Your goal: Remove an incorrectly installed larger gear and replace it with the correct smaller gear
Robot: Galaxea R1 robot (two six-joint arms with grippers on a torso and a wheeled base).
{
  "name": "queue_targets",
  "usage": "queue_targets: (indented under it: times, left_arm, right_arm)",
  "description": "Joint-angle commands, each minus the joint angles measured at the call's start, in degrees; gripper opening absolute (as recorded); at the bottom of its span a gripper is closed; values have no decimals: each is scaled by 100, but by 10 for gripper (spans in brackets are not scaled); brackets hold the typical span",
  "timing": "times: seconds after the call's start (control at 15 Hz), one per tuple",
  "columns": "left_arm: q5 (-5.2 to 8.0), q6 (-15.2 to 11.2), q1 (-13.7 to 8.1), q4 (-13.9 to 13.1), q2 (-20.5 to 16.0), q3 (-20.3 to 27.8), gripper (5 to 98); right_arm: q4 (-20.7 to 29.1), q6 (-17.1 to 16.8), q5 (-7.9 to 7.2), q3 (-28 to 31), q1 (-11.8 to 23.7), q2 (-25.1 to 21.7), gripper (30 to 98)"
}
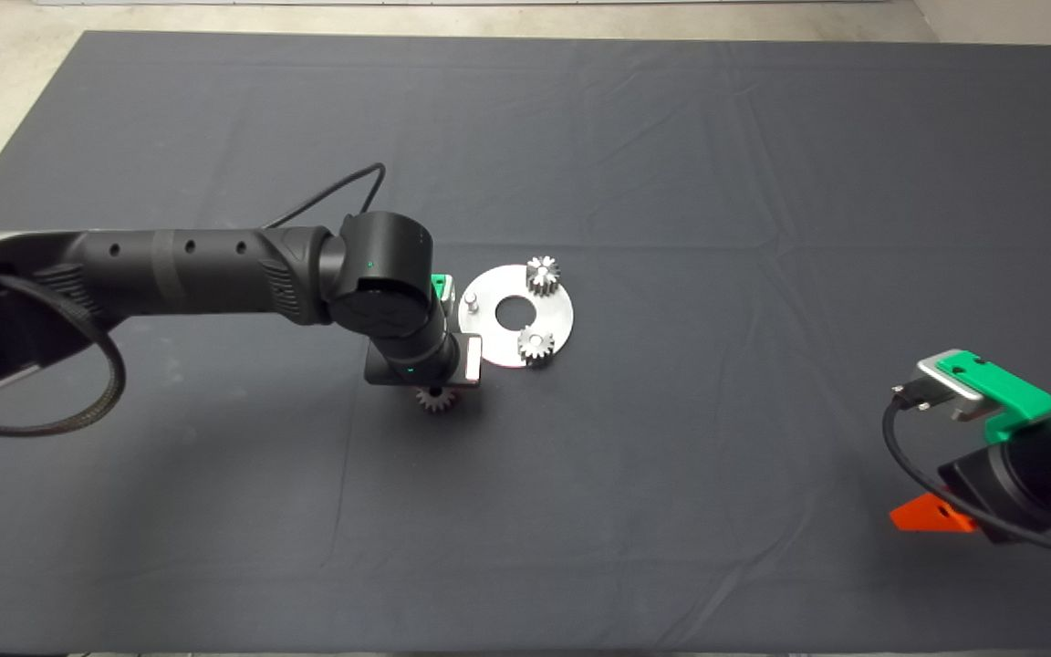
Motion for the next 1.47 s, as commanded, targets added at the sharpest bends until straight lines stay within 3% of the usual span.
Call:
queue_targets:
  times: [0.0, 0.33, 0.93, 1.4]
  left_arm:
    - [373, 11, -56, 36, -49, 37, 355]
    - [382, -15, -56, 36, -49, -16, 355]
    - [391, -33, -64, 1, -171, -51, 486]
    - [382, -360, -62, -168, -286, 472, 537]
  right_arm:
    - [124, -20, -390, -2, 77, -3, 739]
    - [124, -20, -390, -2, 75, -14, 739]
    - [124, -20, -390, -2, 68, -21, 739]
    - [124, -18, -390, -72, 68, -3, 739]
